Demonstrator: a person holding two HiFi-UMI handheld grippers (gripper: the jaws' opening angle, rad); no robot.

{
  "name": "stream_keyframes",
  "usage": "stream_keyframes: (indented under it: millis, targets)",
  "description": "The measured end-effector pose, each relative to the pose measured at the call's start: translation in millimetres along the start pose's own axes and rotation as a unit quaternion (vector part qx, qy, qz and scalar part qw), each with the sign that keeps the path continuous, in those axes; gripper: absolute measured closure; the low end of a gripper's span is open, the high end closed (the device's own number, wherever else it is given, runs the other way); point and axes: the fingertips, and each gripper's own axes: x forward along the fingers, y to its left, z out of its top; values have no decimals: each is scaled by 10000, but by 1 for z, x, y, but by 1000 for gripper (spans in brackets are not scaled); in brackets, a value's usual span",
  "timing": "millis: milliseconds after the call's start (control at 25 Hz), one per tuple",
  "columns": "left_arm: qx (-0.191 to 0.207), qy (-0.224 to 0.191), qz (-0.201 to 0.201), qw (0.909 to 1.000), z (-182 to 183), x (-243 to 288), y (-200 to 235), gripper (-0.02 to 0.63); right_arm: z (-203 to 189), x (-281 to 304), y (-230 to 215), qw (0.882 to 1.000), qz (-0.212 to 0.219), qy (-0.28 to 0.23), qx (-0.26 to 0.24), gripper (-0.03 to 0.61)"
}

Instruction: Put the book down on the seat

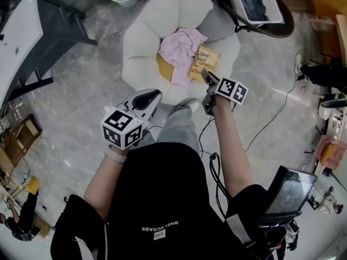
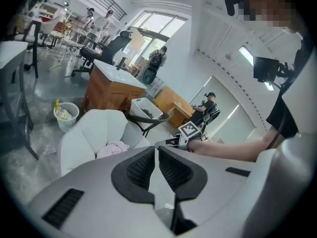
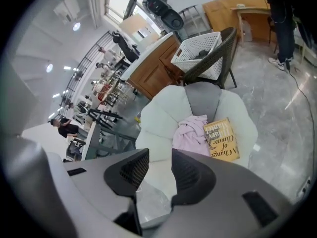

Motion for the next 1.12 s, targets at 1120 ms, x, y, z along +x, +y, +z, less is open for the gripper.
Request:
stream_keyframes:
  millis: [1120]
  targets:
    - [1756,524,-1815,9662,84,94,-180,597,47,-260,59,9543,928,-2809,411,497]
